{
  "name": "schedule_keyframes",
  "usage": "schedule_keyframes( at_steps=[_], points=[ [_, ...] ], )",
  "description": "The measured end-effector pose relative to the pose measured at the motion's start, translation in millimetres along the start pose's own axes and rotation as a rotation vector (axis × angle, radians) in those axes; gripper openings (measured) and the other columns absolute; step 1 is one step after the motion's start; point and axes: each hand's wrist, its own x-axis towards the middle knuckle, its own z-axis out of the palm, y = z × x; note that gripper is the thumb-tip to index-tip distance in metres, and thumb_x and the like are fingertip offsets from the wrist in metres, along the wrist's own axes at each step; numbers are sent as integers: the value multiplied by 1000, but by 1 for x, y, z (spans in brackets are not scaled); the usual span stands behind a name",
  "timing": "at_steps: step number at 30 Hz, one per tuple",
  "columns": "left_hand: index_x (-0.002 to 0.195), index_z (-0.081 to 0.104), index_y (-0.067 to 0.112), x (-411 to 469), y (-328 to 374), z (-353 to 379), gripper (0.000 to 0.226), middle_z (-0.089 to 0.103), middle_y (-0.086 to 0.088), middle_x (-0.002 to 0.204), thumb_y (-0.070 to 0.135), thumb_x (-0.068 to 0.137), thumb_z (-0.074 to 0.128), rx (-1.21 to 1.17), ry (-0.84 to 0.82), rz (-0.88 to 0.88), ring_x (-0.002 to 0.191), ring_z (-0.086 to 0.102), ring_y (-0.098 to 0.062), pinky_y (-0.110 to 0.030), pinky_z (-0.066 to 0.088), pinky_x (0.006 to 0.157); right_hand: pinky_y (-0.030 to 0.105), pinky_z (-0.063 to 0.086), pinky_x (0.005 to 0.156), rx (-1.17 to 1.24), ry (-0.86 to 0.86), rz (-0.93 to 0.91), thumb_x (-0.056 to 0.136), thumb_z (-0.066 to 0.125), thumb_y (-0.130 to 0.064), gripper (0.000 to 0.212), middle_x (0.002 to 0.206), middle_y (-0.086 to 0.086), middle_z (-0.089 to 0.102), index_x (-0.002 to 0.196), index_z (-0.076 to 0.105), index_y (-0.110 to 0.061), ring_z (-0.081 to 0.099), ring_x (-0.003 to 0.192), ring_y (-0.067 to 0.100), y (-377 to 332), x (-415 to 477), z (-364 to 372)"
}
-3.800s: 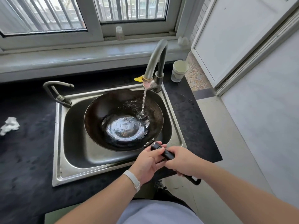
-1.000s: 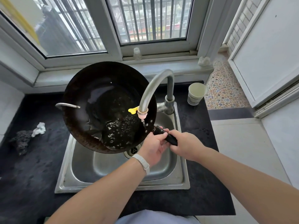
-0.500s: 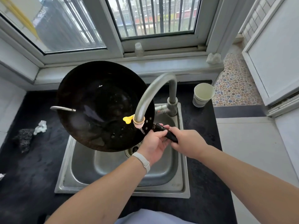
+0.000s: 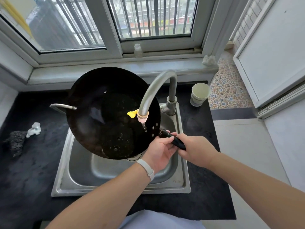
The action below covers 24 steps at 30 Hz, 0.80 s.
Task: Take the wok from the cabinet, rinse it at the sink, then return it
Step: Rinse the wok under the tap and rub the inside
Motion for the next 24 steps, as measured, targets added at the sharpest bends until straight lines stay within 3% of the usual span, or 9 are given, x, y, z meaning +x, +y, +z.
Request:
schedule_keyframes(
  at_steps=[4, 9, 12, 16, 20, 24],
  points=[
    [113, 55, 3, -12, -13, -7, 20, 68, -16, 107, -6, 97, 47, -25, -7, -43, 95, 70, -27, -32, 60, 74, 29, 41, 62, 10, -66, 55, 92, 59, -33, 49, 93, -1, 73, 139, 51, -24, 67, 77, 22, -11, -19, -3],
    [137, 46, -9, -28, -26, -16, 42, 61, -26, 123, -2, 95, 52, -33, 31, -69, 99, 71, -30, -32, 60, 74, 30, 46, 61, 55, -113, 144, 90, 60, -32, 48, 91, 0, 72, 136, 53, -24, 62, 70, 21, -26, -39, -2],
    [132, 48, -8, -40, -29, -19, 36, 62, -25, 118, -4, 96, 50, -33, 4, -69, 96, 72, -29, -32, 61, 72, 30, 46, 60, 94, -124, 204, 88, 62, -30, 44, 89, 2, 72, 131, 56, -22, 62, 69, 22, -36, -49, 0],
    [113, 51, -1, -57, -33, -23, 16, 65, -21, 107, -6, 97, 49, 14, -31, -79, 100, 70, -30, -38, 60, 87, 29, 48, 59, 149, -152, 264, 87, 64, -26, 36, 86, 0, 71, 121, 61, -20, 61, 66, 19, -51, -63, 0],
    [110, 48, 3, -70, -42, -32, 17, 68, -16, 100, -6, 97, 50, 52, -25, -82, 96, 72, -27, -42, 58, 91, 32, 53, 61, 236, -180, 311, 84, 66, -23, 27, 82, -1, 70, 111, 64, -19, 63, 64, 17, -64, -79, 1],
    [123, 45, 0, -80, -51, -42, 29, 70, -17, 99, -7, 96, 51, 56, -20, -95, 95, 72, -28, -41, 61, 84, 30, 50, 58, 274, -194, 333, 84, 65, -23, 21, 76, -5, 67, 105, 65, -20, 62, 63, 17, -75, -93, 6]
  ],
)
